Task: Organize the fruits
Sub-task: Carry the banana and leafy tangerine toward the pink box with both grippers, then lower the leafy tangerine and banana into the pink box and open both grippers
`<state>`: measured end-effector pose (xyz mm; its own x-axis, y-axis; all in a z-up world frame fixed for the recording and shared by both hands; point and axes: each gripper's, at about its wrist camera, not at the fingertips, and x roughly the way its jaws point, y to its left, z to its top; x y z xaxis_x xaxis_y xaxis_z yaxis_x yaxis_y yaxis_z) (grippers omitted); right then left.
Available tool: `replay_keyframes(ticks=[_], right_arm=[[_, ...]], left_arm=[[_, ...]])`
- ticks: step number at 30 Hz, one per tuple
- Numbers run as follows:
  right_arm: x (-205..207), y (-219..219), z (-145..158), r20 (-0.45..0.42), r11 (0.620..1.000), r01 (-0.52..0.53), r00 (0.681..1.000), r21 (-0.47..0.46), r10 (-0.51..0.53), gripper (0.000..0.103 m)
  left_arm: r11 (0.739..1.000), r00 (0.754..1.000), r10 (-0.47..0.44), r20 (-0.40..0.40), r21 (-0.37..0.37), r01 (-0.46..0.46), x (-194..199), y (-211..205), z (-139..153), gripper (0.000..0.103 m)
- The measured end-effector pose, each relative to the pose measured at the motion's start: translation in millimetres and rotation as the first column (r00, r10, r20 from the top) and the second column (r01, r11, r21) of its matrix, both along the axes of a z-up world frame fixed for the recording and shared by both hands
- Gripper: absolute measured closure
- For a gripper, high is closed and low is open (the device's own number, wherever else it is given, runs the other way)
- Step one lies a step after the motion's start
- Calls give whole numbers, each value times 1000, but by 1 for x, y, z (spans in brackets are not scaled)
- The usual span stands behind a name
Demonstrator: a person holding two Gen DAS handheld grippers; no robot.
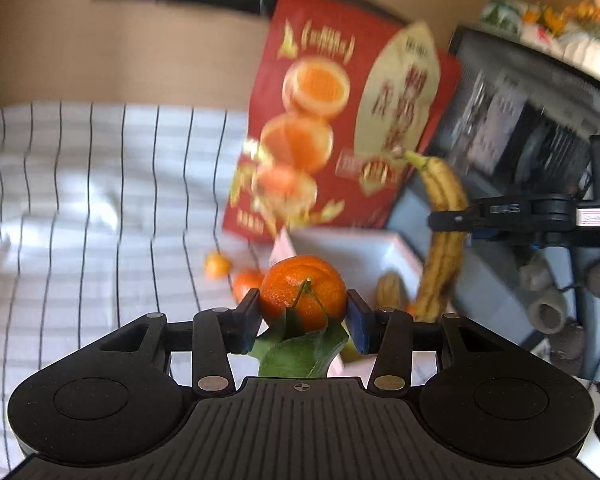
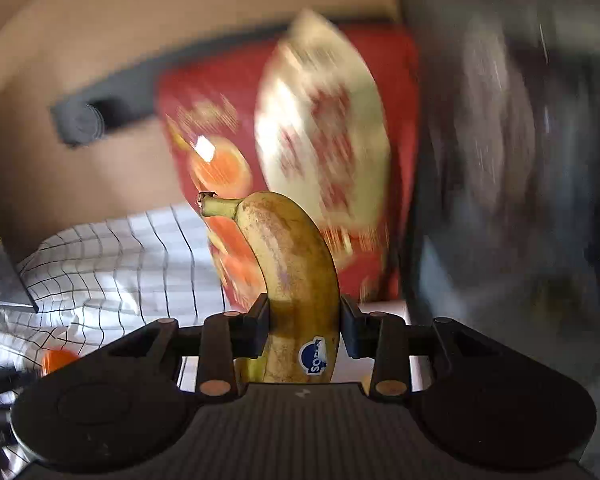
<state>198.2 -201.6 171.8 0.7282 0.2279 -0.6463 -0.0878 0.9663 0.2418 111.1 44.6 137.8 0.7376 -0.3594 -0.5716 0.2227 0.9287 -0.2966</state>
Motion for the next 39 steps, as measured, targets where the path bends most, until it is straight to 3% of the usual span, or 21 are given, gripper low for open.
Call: replay_keyframes(ticks=[3, 6, 8, 13, 20, 24, 29, 32, 39], right_arm=[[10, 5, -42, -92, 1000, 19, 996, -5, -19, 68], [17, -1, -66, -97, 998, 69, 993, 6, -68, 67], [24, -7, -74, -109, 996, 80, 991, 41, -76, 67], [44, 7, -91, -135, 999, 38, 990, 16, -36, 67], [49, 15, -120, -203, 999, 33, 978, -29, -39, 67], [45, 15, -121, -209, 999, 29, 977, -43, -37, 67], [25, 13, -100, -120, 997, -9, 993, -74, 0, 63], [-7, 14, -79, -24, 988, -30, 999, -149, 27, 50], [-90, 14, -65, 72, 950, -85, 991, -299, 111, 43]], left_arm=[[1000, 999, 9, -35, 23, -8, -7, 5, -13, 54], [998, 998, 31, -55, 55, -28, -16, 13, -21, 54], [996, 995, 61, -76, 65, -56, -20, 20, -27, 54], [990, 984, 134, -117, 55, -129, -25, 39, -35, 54], [988, 980, 145, -134, 62, -138, -33, 44, -37, 54], [990, 979, 134, -154, 64, -125, -33, 41, -42, 54], [992, 984, 109, -139, 85, -97, -28, 30, -40, 53], [994, 986, 84, -142, 78, -73, -13, 16, -34, 53], [995, 988, -82, -128, 43, 88, 61, -51, -10, 53]])
